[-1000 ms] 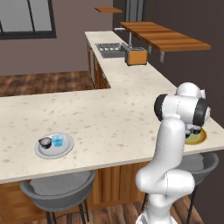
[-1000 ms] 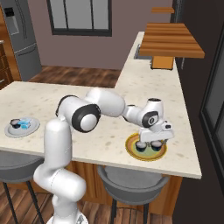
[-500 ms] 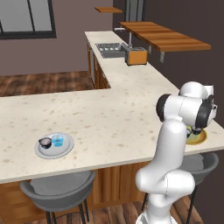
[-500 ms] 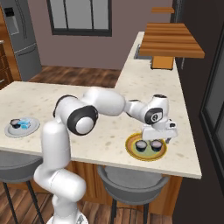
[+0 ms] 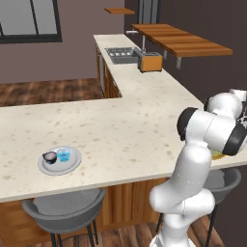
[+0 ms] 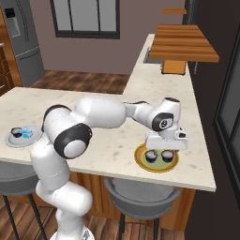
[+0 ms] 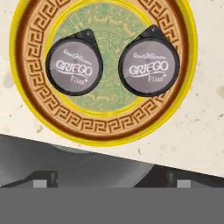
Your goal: Place two yogurt containers on each plate.
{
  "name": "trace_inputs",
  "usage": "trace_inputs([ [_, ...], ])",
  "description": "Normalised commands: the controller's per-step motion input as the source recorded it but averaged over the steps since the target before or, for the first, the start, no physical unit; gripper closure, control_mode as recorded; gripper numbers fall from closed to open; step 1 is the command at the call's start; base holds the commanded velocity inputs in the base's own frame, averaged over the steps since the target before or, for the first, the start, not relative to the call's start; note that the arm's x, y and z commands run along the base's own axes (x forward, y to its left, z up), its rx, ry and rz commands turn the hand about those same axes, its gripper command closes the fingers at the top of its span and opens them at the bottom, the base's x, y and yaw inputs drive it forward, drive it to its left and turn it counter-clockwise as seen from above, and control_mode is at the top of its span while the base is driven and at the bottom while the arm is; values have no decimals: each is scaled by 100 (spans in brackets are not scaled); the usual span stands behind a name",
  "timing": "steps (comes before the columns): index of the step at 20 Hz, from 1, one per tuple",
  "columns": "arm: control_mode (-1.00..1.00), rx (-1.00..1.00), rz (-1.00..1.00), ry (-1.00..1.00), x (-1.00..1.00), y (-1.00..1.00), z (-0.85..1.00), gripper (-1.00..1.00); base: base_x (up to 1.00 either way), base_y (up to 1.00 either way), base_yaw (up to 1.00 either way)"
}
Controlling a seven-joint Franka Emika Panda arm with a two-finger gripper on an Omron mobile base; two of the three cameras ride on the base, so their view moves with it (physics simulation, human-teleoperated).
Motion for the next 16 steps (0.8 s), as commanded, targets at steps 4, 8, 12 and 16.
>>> trace_inputs([
  [4, -100, 0, -2, -16, -59, 90, 15, -100, 0, 0, 0],
  [8, -100, -4, 0, -23, -64, 99, 22, -100, 0, 0, 0],
  [12, -100, -20, 1, -16, -62, 100, 19, -100, 0, 0, 0],
  [16, -100, -23, 3, -7, -53, 100, 18, -100, 0, 0, 0],
])
